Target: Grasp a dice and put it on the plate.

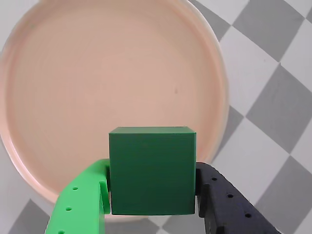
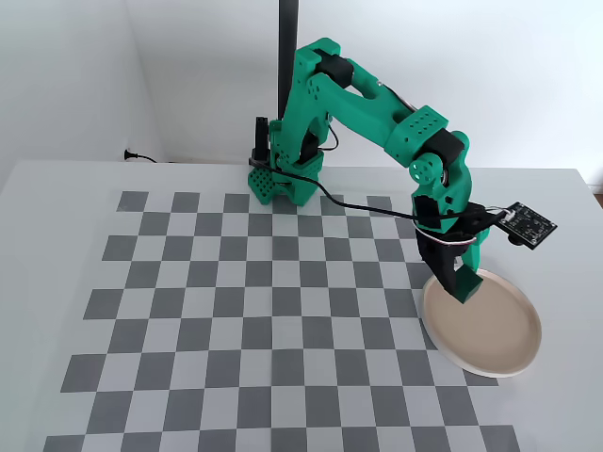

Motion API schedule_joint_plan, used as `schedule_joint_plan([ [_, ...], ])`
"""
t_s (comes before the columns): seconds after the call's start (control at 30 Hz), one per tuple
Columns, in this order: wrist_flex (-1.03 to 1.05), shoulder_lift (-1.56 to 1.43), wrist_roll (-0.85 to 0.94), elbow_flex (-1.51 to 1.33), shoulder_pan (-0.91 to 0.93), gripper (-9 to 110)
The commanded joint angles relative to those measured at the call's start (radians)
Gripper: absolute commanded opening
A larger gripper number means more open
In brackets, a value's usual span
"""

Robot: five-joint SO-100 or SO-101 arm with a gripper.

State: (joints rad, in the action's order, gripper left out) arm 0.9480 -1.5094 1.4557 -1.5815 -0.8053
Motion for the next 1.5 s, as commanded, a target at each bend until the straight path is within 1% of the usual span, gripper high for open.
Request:
schedule_joint_plan([
  [0.0, 0.009, 0.123, -0.012, 0.275, -0.02, -4],
  [0.23, 0.032, 0.37, -0.025, 0.502, -0.046, -4],
  [0.27, 0.035, 0.393, -0.037, 0.528, -0.051, -2],
  [0.33, 0.054, 0.42, -0.058, 0.569, -0.061, 7],
  [0.37, 0.069, 0.428, -0.06, 0.583, -0.066, 10],
  [0.63, 0.146, 0.413, -0.092, 0.63, -0.089, 24],
  [0.7, 0.207, 0.416, -0.094, 0.684, -0.089, 25],
  [0.87, 0.291, 0.33, -0.066, 0.701, -0.083, 24],
  [1.23, 0.545, -0.003, -0.032, 0.698, -0.025, 18],
  [1.47, 0.713, -0.183, -0.049, 0.692, 0.051, 6],
])
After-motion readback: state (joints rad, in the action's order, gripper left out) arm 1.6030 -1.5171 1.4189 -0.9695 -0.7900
